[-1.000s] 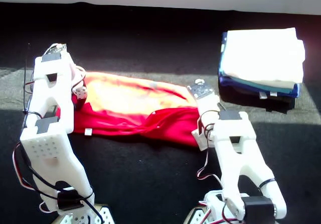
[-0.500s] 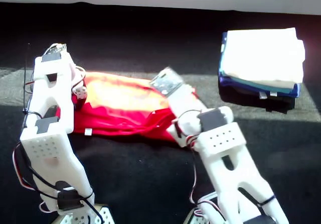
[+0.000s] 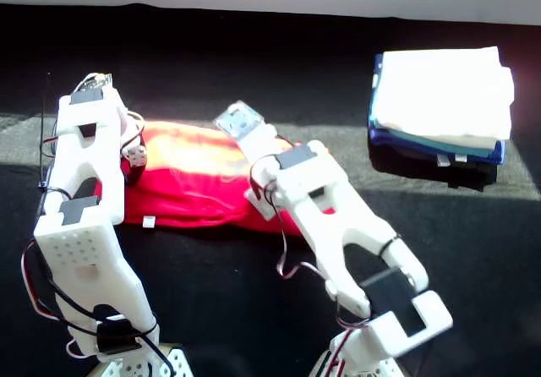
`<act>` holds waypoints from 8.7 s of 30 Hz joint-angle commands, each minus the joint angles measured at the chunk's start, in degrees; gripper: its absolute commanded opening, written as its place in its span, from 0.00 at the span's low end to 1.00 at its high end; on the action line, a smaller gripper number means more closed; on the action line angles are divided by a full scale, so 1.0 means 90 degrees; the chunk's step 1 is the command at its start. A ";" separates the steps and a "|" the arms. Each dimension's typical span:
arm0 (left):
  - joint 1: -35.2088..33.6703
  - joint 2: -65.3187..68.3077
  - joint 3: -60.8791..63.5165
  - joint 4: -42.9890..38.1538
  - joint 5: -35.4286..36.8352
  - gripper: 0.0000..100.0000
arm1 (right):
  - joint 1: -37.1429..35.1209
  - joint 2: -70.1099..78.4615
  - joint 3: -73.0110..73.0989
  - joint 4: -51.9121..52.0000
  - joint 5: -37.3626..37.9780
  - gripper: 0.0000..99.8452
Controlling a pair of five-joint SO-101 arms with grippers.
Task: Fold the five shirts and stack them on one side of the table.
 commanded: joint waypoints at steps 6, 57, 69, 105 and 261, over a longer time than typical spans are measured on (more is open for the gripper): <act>-0.0044 -0.0005 0.0024 -0.0195 -0.0068 0.01 | -0.0142 0.0747 -0.1314 0.0259 -0.0625 0.01; -0.0210 0.0894 -0.1685 0.0947 -0.0088 0.19 | 0.1783 -0.3336 -0.2564 0.4615 0.0821 0.01; -0.0894 0.0835 -0.1705 0.1035 -0.0615 0.01 | 0.3150 -0.4176 -0.2545 0.4684 0.0821 0.01; 0.0952 -0.2300 -0.1617 0.3116 -0.0987 0.01 | 0.4615 -0.9372 0.8943 -0.0874 0.0791 0.01; 0.3531 -0.1245 0.0484 -0.1836 -0.0654 0.01 | 0.4615 -1.1082 0.9343 -0.0034 0.0781 0.01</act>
